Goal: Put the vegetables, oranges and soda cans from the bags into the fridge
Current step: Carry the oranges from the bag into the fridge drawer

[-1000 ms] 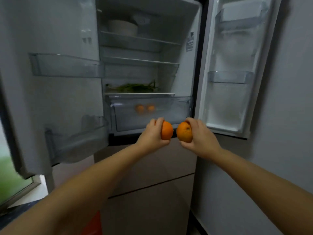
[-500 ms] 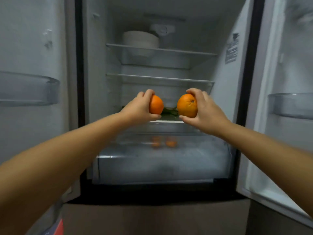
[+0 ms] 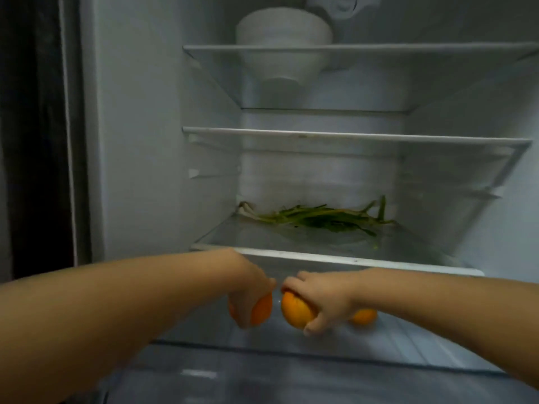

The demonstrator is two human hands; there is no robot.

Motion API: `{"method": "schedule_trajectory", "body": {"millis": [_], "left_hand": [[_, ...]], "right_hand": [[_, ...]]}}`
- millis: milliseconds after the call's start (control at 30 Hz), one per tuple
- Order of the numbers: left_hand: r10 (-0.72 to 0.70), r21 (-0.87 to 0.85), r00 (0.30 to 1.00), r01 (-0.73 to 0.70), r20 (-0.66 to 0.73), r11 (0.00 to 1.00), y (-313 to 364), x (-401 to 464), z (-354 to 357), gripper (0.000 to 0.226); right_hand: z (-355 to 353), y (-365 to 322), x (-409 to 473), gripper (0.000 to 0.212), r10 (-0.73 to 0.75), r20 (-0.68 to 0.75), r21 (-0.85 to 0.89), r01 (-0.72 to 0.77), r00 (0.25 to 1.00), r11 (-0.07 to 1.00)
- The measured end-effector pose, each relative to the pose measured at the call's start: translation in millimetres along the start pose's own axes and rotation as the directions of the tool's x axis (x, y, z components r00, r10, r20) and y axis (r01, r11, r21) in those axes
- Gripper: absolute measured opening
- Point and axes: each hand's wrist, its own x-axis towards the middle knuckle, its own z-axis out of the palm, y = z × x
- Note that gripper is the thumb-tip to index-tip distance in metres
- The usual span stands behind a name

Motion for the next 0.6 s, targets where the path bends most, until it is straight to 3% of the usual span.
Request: {"method": "schedule_trajectory", "body": {"millis": [100,233,400,600], "left_hand": [[0.053,0.021,0.988,-0.057,0.145,0.998,-9.0,39.2,14.4,0.071],[0.13,0.111,0.969,-0.156,0.211,0.982,-13.2,71.9,34.8,0.054],[0.118,0.011,0.99,-0.12,0.073,0.993,-27.4,95.0,43.9,0.066],[0.003,-0.072,0.986,0.009,0.169,0.997,-41.1,95.4,49.9,0.079]], "right_hand": [[10.9,8.8,31.9,0.075,-0.028,-0.004,0.012,0.028,1.0,1.0],[35.1,19.0,65.7,0.077,-0.033,0.01,0.007,0.033,0.999,0.999],[56.6,22.6,80.2,0.078,0.001,-0.083,0.084,0.006,0.997,0.996],[55.2,16.1,78.8,0.081,0.082,-0.091,-0.023,-0.084,0.992,0.996]]}}
